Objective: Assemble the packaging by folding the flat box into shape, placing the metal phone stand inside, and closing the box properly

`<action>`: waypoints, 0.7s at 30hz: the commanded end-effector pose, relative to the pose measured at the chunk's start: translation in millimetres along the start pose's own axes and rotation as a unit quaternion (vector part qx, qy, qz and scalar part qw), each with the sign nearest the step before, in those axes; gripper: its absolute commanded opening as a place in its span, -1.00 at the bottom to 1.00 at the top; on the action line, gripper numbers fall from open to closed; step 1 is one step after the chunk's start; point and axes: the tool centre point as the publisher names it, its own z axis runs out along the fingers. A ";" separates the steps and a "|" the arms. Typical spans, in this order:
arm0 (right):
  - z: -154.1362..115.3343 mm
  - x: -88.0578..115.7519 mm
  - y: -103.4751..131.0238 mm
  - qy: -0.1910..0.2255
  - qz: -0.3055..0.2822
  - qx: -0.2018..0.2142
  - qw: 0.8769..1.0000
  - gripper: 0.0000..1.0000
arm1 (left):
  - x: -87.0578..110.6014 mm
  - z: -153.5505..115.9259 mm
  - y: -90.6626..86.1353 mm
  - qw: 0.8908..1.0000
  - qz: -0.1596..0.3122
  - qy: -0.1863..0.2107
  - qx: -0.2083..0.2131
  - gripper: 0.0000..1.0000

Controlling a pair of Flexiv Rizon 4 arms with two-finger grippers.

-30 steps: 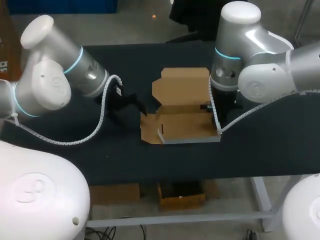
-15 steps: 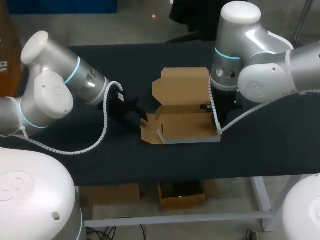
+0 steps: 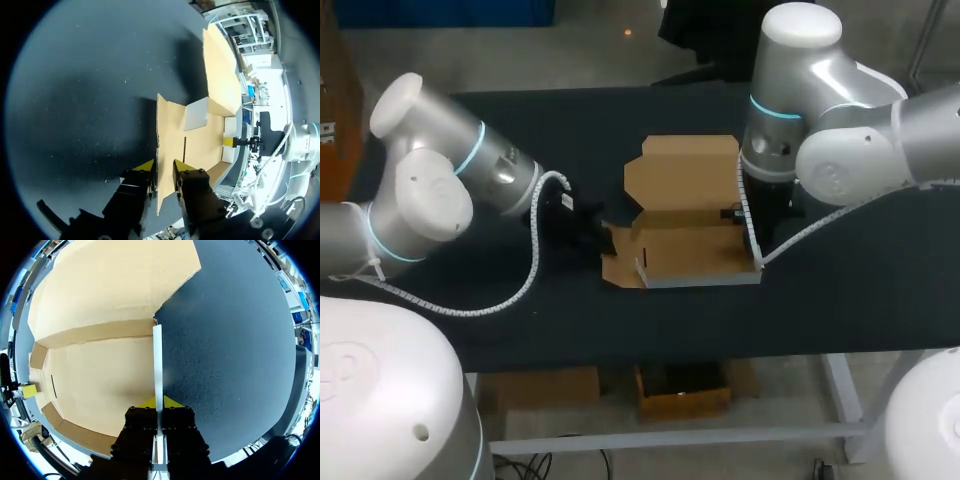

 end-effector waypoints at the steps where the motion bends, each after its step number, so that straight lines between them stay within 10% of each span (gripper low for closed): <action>1: -0.6 0.5 1.3 -0.001 -0.001 0.003 1.000 -1.00 | 8.8 3.0 -5.7 1.000 -0.002 -0.025 -0.006 -1.00; 21: -0.6 0.5 1.3 -0.001 -0.001 0.003 1.000 -1.00 | 55.5 -4.4 1.6 0.977 0.044 -0.206 0.029 -1.00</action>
